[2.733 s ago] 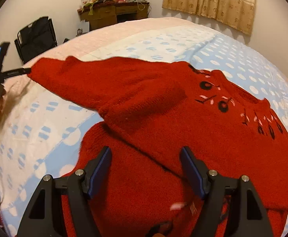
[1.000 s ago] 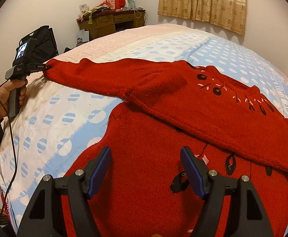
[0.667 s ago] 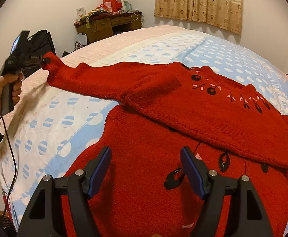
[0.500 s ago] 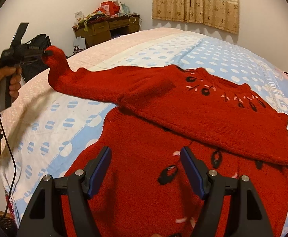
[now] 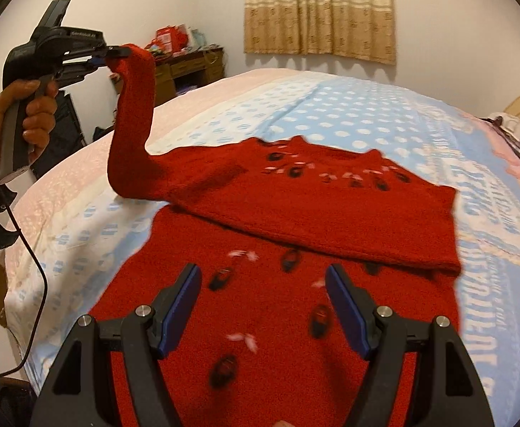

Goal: Fold small clothes
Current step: 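Lift the held sleeve and carry it across the sweater body with the left tool, then lower the sleeve onto the body and open the left tool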

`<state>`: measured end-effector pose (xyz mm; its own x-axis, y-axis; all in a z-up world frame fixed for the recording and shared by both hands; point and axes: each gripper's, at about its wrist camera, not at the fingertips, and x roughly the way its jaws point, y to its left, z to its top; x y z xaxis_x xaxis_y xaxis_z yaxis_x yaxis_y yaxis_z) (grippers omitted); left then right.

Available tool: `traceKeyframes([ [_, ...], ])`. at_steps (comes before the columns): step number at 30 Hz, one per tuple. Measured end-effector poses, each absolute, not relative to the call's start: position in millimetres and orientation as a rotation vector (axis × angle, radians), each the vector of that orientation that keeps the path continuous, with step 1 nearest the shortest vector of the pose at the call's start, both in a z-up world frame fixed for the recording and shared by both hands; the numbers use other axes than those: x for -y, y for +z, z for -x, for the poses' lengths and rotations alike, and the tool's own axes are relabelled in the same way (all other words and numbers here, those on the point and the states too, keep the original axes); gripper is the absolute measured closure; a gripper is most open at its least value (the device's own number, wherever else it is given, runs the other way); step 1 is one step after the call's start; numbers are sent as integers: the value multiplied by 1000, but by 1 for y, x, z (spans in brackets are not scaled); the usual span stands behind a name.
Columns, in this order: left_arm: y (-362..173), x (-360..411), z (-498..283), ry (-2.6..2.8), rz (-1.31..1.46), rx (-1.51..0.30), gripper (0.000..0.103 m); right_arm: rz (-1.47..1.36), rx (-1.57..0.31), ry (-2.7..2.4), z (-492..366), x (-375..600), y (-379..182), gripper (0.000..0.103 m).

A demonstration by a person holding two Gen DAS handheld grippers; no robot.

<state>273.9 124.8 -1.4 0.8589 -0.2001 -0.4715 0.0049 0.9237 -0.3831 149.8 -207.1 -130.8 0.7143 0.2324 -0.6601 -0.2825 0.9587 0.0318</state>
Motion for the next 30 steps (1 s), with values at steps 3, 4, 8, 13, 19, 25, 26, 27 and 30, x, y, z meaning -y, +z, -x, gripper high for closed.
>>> traceKeyframes([
  [3,4,-98,-282,-163,370,-538,91,51,-709,248,-142,232,-126,30],
  [4,6,-87,-284,-182,362,-539,91,41,-707,238,-139,239,-126,30],
  [8,11,-45,-286,-258,332,-540,91,0,-703,195,-134,269,-127,30],
  [13,6,18,-297,-320,300,-563,91,-76,-720,146,-132,300,-137,30],
  [19,-14,85,-310,-375,277,-612,91,-135,-742,100,-126,328,-154,30],
  [25,-49,144,-318,-387,204,-675,91,-205,-754,70,-125,349,-167,30],
  [26,-53,152,-318,-386,189,-682,93,-211,-756,69,-125,350,-168,30],
  [27,-59,162,-318,-389,168,-689,93,-216,-760,69,-125,351,-170,30],
  [30,-71,183,-319,-389,114,-709,93,-220,-769,72,-126,350,-175,30],
])
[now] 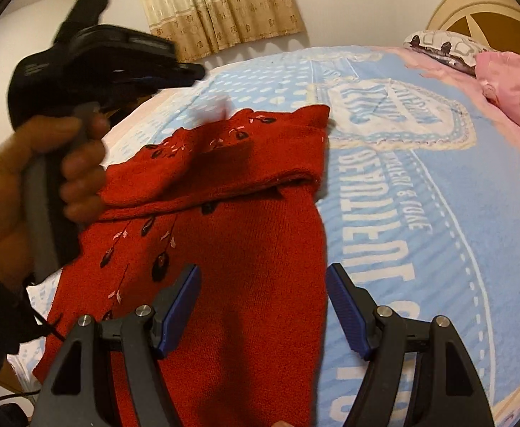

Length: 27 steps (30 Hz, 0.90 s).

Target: Fold small clothes

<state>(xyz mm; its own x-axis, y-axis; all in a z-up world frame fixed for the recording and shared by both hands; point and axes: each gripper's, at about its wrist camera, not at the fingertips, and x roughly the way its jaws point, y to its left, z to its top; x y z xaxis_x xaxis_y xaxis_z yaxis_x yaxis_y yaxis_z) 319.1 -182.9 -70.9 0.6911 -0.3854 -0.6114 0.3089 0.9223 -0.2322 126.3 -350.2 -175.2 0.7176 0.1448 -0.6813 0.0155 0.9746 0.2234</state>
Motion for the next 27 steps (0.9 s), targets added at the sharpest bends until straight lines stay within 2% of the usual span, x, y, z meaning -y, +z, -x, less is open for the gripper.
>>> traceKeyframes([
  [1,-76,192,-320,-407,100,-722,93,-220,-772,73,-127,350,-177,30],
  [4,-80,210,-315,-435,25,-746,83,-220,-774,73,-127,349,-181,30],
  [5,-78,213,-309,-441,-9,-737,76,-224,-772,75,-128,349,-181,30],
  [6,-75,211,-301,-449,-37,-708,59,-235,-765,81,-126,351,-180,30],
  [7,-73,207,-294,-442,-66,-678,47,-246,-754,87,-125,353,-179,30],
  [8,-71,201,-288,-419,-97,-645,26,-260,-743,92,-123,355,-178,30],
  [9,-70,188,-280,-388,-120,-606,18,-277,-735,96,-122,358,-178,30],
  [11,-70,149,-267,-318,-152,-562,17,-302,-724,103,-121,362,-176,30],
  [16,-93,46,-257,-118,-116,-633,17,-295,-731,122,-128,359,-166,30],
  [21,-130,-36,-248,60,-47,-717,8,-291,-765,144,-165,352,-145,30],
  [27,-163,-65,-246,34,109,-792,8,-262,-836,156,-239,339,-139,31],
])
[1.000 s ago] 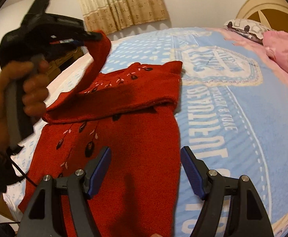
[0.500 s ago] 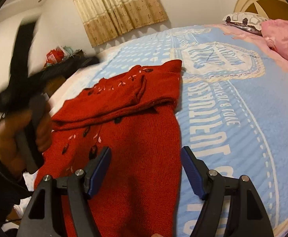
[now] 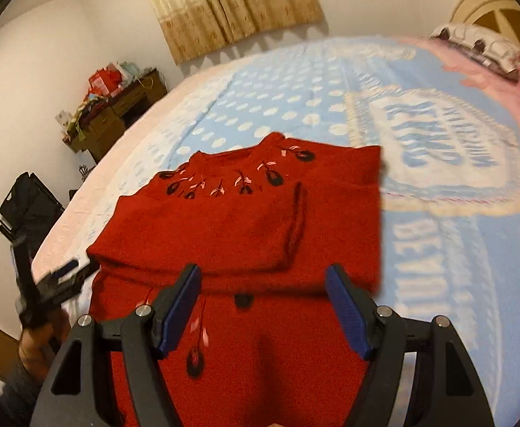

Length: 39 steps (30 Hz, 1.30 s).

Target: Fold small clothes

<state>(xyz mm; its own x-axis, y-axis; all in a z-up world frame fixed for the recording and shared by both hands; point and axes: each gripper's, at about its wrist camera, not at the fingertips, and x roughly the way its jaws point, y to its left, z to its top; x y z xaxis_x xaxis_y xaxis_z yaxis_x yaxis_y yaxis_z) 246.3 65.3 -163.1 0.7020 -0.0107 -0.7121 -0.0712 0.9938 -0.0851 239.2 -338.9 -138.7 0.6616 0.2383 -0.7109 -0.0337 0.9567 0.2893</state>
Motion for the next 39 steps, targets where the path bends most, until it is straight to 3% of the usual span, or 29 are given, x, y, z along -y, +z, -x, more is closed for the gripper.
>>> traceKeyframes([
  [1,-168,-65,-247,9,121,-799,8,-249,-849,137,-250,336,-142,33],
  [3,-171,-67,-248,-18,140,-813,8,-231,-903,116,-273,331,-155,50],
  [5,-171,-70,-245,-39,167,-788,6,-235,-948,89,-288,330,-169,54],
  [8,-173,-74,-241,-64,207,-758,4,-233,-953,86,-296,327,-179,88],
  [10,-174,-78,-242,-73,228,-761,4,-223,-931,89,-293,325,-175,93],
  [19,-174,-69,-240,-76,180,-737,3,-184,-793,-21,-273,349,-128,94],
  [32,-151,-40,-230,-100,67,-680,0,-174,-840,-48,-273,363,-154,94],
  [39,-148,7,-278,-65,-141,-716,0,-153,-821,-31,-277,360,-136,94],
])
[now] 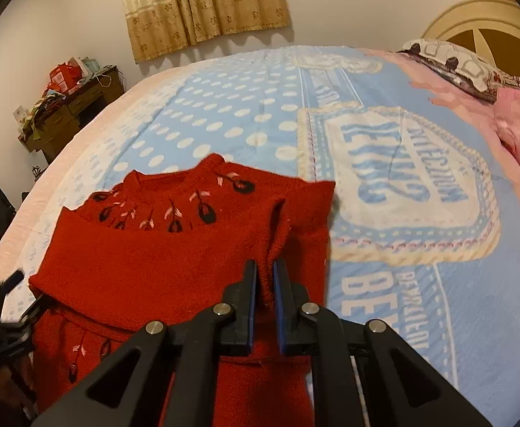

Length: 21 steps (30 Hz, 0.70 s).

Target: Fold small clothes

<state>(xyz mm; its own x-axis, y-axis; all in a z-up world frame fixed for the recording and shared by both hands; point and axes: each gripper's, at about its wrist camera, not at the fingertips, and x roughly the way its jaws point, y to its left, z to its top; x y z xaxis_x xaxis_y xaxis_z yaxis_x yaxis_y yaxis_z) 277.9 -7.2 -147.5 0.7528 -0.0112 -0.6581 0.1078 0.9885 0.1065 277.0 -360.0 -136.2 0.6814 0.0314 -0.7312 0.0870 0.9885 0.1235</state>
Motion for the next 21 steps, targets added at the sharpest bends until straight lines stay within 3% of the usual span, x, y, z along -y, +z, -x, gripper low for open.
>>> traceKeyframes([
  [10,-170,-65,-306,108,63,-850,0,-138,-832,-49,-276,365,-145,95],
  [17,-171,-58,-284,72,27,-853,0,-189,-904,-37,-276,382,-172,94],
  [19,-170,-61,-271,36,49,-854,0,-217,-904,-50,-271,390,-171,84],
  [21,-166,-63,-261,20,44,-854,0,-203,-897,-107,-264,397,-167,50],
])
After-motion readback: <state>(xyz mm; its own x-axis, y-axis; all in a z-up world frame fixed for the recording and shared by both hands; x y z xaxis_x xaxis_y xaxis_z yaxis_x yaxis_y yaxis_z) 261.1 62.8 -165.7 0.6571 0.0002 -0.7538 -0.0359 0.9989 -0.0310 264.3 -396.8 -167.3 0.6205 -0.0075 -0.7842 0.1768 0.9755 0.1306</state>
